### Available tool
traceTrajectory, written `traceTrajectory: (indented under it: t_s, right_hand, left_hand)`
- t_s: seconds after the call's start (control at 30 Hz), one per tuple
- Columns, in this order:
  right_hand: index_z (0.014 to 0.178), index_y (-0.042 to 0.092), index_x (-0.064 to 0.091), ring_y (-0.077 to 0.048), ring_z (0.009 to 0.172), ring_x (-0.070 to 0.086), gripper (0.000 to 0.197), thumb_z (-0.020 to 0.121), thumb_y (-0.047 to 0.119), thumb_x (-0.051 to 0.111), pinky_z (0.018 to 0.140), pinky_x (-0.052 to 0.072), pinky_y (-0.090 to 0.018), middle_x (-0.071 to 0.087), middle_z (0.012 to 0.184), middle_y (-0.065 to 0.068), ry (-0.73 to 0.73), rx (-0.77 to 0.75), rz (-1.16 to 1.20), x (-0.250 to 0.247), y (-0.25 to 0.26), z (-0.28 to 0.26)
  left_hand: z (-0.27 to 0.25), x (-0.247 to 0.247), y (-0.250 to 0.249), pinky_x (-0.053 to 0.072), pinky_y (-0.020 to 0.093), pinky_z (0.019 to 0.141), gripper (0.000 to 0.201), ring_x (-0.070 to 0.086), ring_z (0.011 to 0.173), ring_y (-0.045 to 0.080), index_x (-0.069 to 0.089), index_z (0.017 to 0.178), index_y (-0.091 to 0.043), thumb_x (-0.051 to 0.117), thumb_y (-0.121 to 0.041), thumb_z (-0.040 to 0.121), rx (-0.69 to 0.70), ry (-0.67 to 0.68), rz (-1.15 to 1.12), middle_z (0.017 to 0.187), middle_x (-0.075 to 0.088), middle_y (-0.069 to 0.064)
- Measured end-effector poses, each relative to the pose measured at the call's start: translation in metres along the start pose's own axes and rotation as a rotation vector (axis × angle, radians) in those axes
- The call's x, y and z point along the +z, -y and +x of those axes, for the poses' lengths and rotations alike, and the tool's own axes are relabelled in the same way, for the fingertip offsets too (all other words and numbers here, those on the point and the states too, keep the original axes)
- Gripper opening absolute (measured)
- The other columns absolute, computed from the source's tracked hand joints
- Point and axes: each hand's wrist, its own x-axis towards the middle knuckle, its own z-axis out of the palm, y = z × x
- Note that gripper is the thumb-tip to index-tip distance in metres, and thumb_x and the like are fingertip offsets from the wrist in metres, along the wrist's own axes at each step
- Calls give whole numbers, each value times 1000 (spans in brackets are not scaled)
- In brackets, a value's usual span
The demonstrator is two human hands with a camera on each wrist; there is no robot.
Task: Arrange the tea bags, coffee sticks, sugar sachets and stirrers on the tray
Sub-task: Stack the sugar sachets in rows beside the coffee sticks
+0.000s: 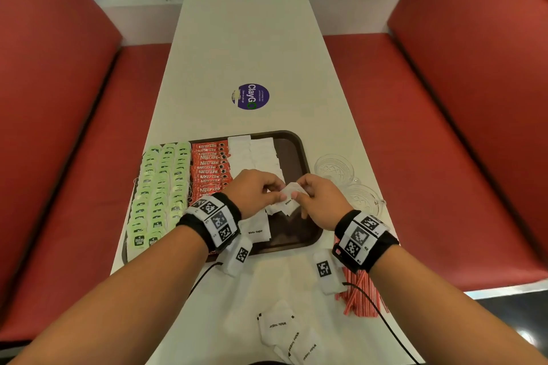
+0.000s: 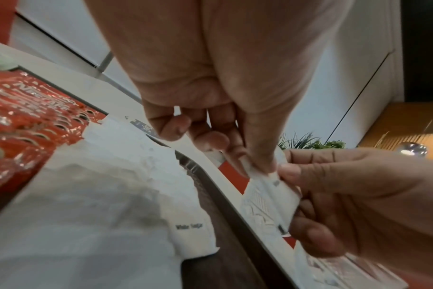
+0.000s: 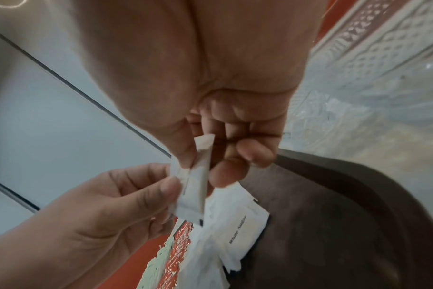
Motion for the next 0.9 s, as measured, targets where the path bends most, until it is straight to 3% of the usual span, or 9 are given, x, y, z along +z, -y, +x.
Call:
traceTrajectory:
  t_s: [0.07,0.13,0.2,0.3,0.4,0.53,0.8,0.9]
  right_hand:
    - [109,18,58,-6,60,62,10,101,23,55,57,47,-15,69,74,8,21,35,-71,4,-5,7]
    - [126,18,54,-13,81,64,26,100,16,53,77,55,-28,68,110,0,62,82,-112,9,-10,12]
    - [146,13,40,-24,105,64,49,99,8,51,97,52,-38,57,138,-4,123,117,-155,12,-14,13]
    - [156,13,22,-31,121,59,64,97,5,48,105,47,-41,40,156,-4,204,128,-239,14,-15,14]
    - [156,13,20,-31,123,59,66,97,5,48,107,45,-41,38,158,-4,220,120,-257,14,-15,15]
    - [157,14,20,-29,124,58,67,97,5,49,108,45,-41,38,157,-5,230,109,-252,15,-15,19]
    - [149,17,31,-24,103,64,61,92,0,49,97,52,-40,55,141,-8,242,60,-232,20,-8,16]
    - [147,15,31,-28,111,63,57,94,6,51,100,50,-43,57,137,-12,221,42,-289,19,-3,8]
  left_hand:
    - [4,1,5,41,18,68,14,58,77,2,74,101,-26,71,-35,90,-37,-11,70,88,68,-14]
    - [9,4,8,45,22,73,15,60,84,5,73,102,-26,69,-35,91,-87,-1,149,93,68,-12]
    - [14,9,9,48,26,81,17,63,93,11,73,105,-26,69,-35,91,-119,61,236,101,70,-8]
    - [20,17,8,49,29,86,23,64,98,16,74,111,-26,67,-37,92,-124,141,381,109,72,-5]
    - [25,19,9,51,34,91,24,65,101,19,73,113,-28,66,-37,92,-151,124,466,111,72,-5]
    - [23,26,11,51,38,88,31,60,97,19,67,110,-29,72,-46,84,-133,54,483,106,64,-5]
    - [15,35,11,46,39,90,32,55,105,22,66,111,-34,71,-49,84,-63,110,595,115,59,-3]
    - [9,31,6,43,40,91,37,53,108,23,64,116,-35,65,-55,85,-36,119,607,117,58,-3]
